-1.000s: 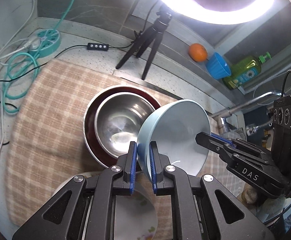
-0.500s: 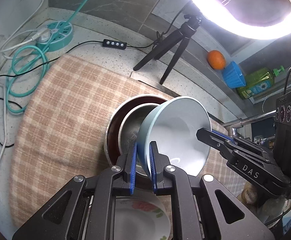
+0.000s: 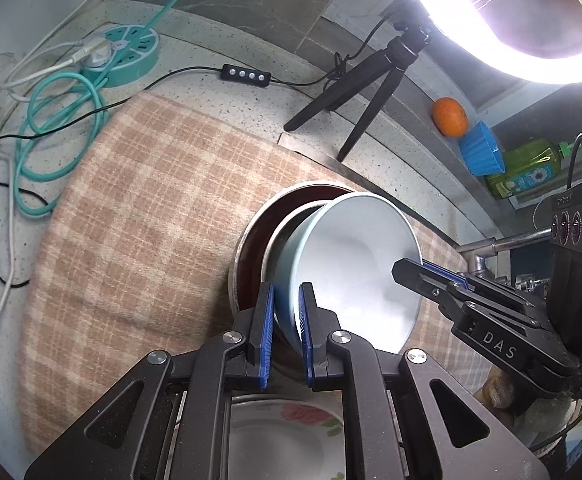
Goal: Organize plates and bowls
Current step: 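Lower the light blue bowl into the nested steel bowls with the left tool, then grip the rim of the nested bowl stack with the left tool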
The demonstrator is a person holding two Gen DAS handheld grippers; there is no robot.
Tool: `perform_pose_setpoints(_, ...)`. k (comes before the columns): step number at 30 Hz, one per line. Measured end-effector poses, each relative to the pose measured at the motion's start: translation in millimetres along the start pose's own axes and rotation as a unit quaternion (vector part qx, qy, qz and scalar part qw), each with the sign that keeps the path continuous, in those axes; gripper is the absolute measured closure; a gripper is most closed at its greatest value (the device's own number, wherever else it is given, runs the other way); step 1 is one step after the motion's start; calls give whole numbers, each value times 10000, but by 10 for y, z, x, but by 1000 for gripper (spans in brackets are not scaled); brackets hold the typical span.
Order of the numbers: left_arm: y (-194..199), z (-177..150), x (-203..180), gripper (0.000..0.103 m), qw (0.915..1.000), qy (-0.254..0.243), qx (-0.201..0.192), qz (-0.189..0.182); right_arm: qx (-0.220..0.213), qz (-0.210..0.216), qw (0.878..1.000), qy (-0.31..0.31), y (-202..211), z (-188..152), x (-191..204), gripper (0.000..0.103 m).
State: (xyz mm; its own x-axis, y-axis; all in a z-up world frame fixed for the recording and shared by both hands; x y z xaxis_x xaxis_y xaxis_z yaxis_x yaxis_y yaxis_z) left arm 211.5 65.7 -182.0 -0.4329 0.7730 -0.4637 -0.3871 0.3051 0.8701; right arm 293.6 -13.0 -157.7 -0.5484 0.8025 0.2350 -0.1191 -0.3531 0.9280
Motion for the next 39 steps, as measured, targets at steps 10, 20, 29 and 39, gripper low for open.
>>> perform_pose_setpoints(10, -60, 6, 25, 92, 10000, -32, 25, 80, 89, 53, 9999, -58, -49, -48, -4, 95)
perform_pose_setpoints(20, -88, 44, 35, 92, 9999, -61, -42, 115, 44, -57, 10000, -37, -89, -40, -25, 95)
perform_pose_setpoints(29, 111, 42, 95, 92, 9997, -100, -207, 26, -244, 43, 9997, -77, 84, -49, -47, 95)
perform_pose_setpoints(39, 314, 46, 333, 92, 9991, -131, -384, 157, -675, -55, 9977, -46, 409, -179, -100, 78)
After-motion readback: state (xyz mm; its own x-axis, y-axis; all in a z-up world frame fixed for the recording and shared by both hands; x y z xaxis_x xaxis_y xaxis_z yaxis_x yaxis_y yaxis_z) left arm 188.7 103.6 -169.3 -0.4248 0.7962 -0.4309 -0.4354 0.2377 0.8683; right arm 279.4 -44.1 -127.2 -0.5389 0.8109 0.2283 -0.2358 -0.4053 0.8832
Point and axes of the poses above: each gripper's, at about its wrist camera, not at the fingertips, and y roughly against the way its jaws point, x to its left, z to its top, the point moved 9 cm from there along -y, roughly the way its jaws point, and after that the axes turned 8 degrees about y, right-handed, at the moved point
